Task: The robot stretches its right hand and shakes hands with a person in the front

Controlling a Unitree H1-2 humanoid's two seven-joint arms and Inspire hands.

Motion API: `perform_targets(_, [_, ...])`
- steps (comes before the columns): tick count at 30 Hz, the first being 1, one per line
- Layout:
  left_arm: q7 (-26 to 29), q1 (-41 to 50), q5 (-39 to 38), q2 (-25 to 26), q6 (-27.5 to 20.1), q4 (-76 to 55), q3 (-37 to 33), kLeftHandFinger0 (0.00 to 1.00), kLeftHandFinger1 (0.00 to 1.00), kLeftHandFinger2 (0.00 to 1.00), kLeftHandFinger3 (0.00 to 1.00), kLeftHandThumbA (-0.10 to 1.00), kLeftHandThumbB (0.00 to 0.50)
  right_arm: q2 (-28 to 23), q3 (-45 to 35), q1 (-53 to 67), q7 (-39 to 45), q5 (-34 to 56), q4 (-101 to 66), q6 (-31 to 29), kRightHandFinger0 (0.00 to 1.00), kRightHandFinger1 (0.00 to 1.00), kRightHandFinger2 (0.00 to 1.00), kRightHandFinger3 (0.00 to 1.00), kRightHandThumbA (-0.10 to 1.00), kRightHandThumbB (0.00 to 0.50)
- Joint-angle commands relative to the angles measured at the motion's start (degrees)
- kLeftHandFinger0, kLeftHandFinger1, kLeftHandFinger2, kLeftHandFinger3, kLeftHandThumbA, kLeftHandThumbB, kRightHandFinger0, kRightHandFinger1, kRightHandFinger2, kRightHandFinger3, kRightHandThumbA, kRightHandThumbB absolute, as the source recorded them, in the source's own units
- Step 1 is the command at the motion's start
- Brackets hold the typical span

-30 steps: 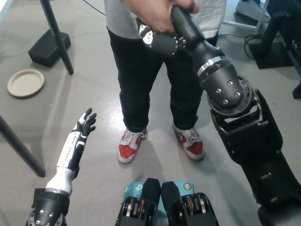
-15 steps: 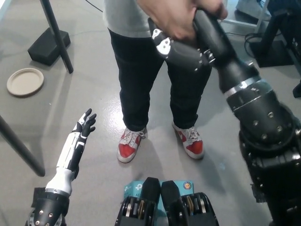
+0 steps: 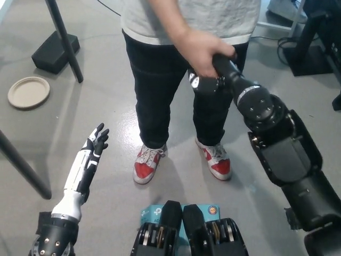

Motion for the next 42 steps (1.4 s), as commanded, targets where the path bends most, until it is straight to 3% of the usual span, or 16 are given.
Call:
perform_targets(1, [-0.46, -1.98, 0.86, 1.47, 0.17, -2.32, -0.23, 1.0, 1.0, 1.0, 1.0, 1.0, 0.114, 1.09, -1.54, -9.79, -7.39, -0.64, 13.32, -11.18, 1.0, 1.0, 1.0, 1.0, 0.28, 0.24])
perform_targets(4, [-0.3, -1.98, 1.23, 1.65, -0.43, -2.19, -0.29, 1.0, 1.0, 1.0, 1.0, 1.0, 0.122, 1.0, -1.15, -9.61, -7.34, -1.05, 12.57, -11.96, 1.0, 1.0, 1.0, 1.0, 0.35, 0.264])
perform_targets(6, [-0.31, -2.0, 0.74, 1.52, -0.55, -2.05, -0.1, 1.0, 1.0, 1.0, 1.0, 1.0, 0.13, 0.48, -0.71, -8.68, -4.69, -0.65, 8.68, -11.16, 1.0, 1.0, 1.0, 1.0, 0.54, 0.37])
perform_targets(8, [-0.32, -2.0, 0.67, 1.5, -0.53, -2.05, -0.08, 1.0, 1.0, 1.0, 1.0, 1.0, 0.131, 0.44, -0.71, -8.63, -4.52, -0.59, 8.53, -11.26, 1.0, 1.0, 1.0, 1.0, 0.59, 0.405])
perform_targets(9, [-0.44, -1.97, 0.33, 1.39, -0.44, -2.03, -0.04, 1.0, 1.0, 1.0, 1.0, 0.99, 0.125, -0.42, 0.33, -8.08, -2.54, -0.97, 6.22, -11.27, 1.0, 1.0, 1.0, 1.0, 0.73, 0.481])
perform_targets(10, [-0.62, -1.91, -0.18, 1.23, -0.32, -2.02, 0.02, 1.0, 1.0, 1.0, 1.0, 0.99, 0.124, -1.72, 1.91, -7.23, 0.41, -1.52, 2.7, -11.22, 1.0, 1.0, 1.0, 1.0, 0.79, 0.499])
perform_targets(11, [-0.62, -1.91, -0.18, 1.23, -0.32, -2.01, 0.01, 1.0, 1.0, 1.0, 1.0, 0.99, 0.125, -1.8, 2.04, -7.18, 0.42, -1.43, 2.51, -11.1, 1.0, 1.0, 1.0, 1.0, 0.79, 0.5])
perform_targets(12, [-0.89, -1.91, -0.54, 1.23, -0.27, -2.04, -0.01, 1.0, 1.0, 1.0, 1.0, 0.98, 0.12, -3.5, 3.21, -5.29, 2.72, -1.81, -4.27, -9.97, 1.0, 1.0, 1.0, 1.0, 0.9, 0.5])
perform_targets(17, [-0.78, -2.44, -0.69, 1.29, -0.19, -1.89, 0.16, 1.0, 1.0, 1.0, 1.0, 0.96, 0.108, -5.86, 2.77, -2.57, 6.4, 1.09, -13.78, -8.46, 1.0, 1.0, 1.0, 1.0, 0.95, 0.5])
perform_targets(28, [-1.24, -2.88, -1.38, 1.62, -0.87, -1.03, 0.4, 1.0, 1.0, 1.0, 1.0, 0.95, 0.106, -9.36, -2.7, 6.28, 9.56, 7.83, -38.46, -1.51, 1.0, 1.0, 1.0, 1.0, 0.88, 0.5])
perform_targets(33, [-1.33, -2.44, -1.98, 1.49, -0.89, -0.83, 0.6, 1.0, 1.0, 1.0, 1.0, 0.95, 0.099, -9.51, -8.2, 14.75, 6.71, 10.32, -45.58, -5.56, 1.0, 1.0, 1.0, 1.0, 0.92, 0.5])
perform_targets(38, [-1.54, -1.81, -2.1, 1.37, -1.15, -0.7, 0.59, 1.0, 1.0, 1.0, 1.0, 0.94, 0.102, -7.68, -14.48, 25.64, 5.13, 15.67, -37.95, -14.67, 1.0, 1.0, 1.0, 1.0, 1.0, 0.498])
perform_targets(39, [-1.44, -1.71, -2.03, 1.39, -0.85, -0.91, 0.69, 1.0, 1.0, 1.0, 1.0, 0.94, 0.097, -7.31, -15.22, 27.13, 5.09, 16.26, -35.34, -16.22, 1.0, 1.0, 1.0, 1.0, 0.95, 0.444])
perform_targets(40, [-1.45, -1.7, -2.05, 1.38, -0.76, -0.94, 0.72, 1.0, 1.0, 1.0, 1.0, 0.94, 0.099, -7.18, -15.46, 27.45, 5.15, 16.3, -34.72, -16.64, 1.0, 1.0, 1.0, 1.0, 0.93, 0.441])
perform_targets(41, [-1.42, -1.64, -2.11, 1.19, -0.57, -1.12, 0.72, 1.0, 1.0, 1.0, 1.0, 0.93, 0.1, -7.21, -15.9, 28.52, 4.91, 16.05, -32.34, -17.33, 1.0, 1.0, 1.0, 1.0, 0.89, 0.369])
perform_targets(42, [-1.16, -1.53, -1.78, 1.08, -0.85, -1.07, 0.68, 1.0, 1.0, 1.0, 1.0, 0.93, 0.099, -7.07, -16.23, 29.06, 4.93, 16.31, -30.38, -18.32, 1.0, 1.0, 1.0, 1.0, 0.91, 0.413])
